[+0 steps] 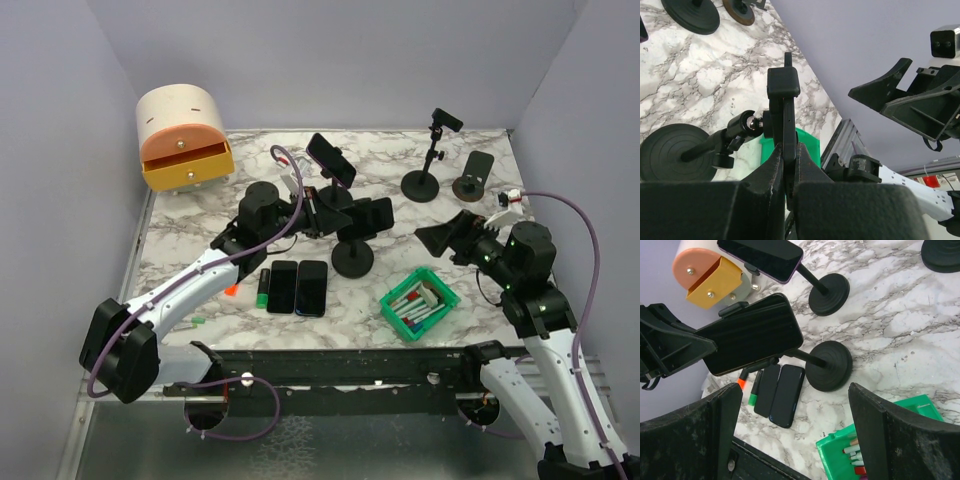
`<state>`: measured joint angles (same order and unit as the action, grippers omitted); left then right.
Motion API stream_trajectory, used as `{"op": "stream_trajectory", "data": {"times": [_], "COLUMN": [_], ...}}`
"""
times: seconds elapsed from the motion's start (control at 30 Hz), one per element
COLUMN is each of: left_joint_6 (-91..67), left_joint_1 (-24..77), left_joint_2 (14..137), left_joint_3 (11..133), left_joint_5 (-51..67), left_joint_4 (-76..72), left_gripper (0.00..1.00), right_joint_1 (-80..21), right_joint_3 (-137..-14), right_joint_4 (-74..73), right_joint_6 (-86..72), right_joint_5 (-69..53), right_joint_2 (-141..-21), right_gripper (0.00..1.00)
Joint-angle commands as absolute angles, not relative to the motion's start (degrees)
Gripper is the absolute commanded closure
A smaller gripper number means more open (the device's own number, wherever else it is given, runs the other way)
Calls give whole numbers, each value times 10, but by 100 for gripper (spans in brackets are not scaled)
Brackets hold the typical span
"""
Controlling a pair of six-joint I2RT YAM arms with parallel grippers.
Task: Remove the phone from the phone stand
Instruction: Place the phone stand with the phone at the center of the board.
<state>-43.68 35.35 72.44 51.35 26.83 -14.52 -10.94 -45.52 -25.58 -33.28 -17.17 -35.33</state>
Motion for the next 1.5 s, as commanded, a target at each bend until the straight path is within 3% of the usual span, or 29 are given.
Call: {"op": "stream_trajectory", "data": {"times": [0.0, 0.67, 0.87, 1.1, 1.47], "left_joint_6": [-434, -378, -373, -373, -375], "left_joint_1": [362, 402, 421, 426, 426], "left_joint_2": [716, 731, 728, 699, 663], "left_joint_3": [507, 394, 355, 333, 322], "left_joint_5": [245, 155, 116, 102, 122], "left_joint_4": [-255, -292, -306, -307, -303], "left_gripper": [100, 100, 100, 100, 63], "right_joint_1": [-113, -113, -113, -113, -113], "right_joint_3": [-426, -391, -434, -460, -485], "right_joint_4": [-219, -102, -131, -146, -178], "right_joint_6": [-373, -511, -497, -477, -449], "right_joint_5": [-196, -233, -219, -231, -250], "right_joint_2": [-359, -431, -467, -490, -488], "right_gripper": [8, 8, 1, 0, 0]}}
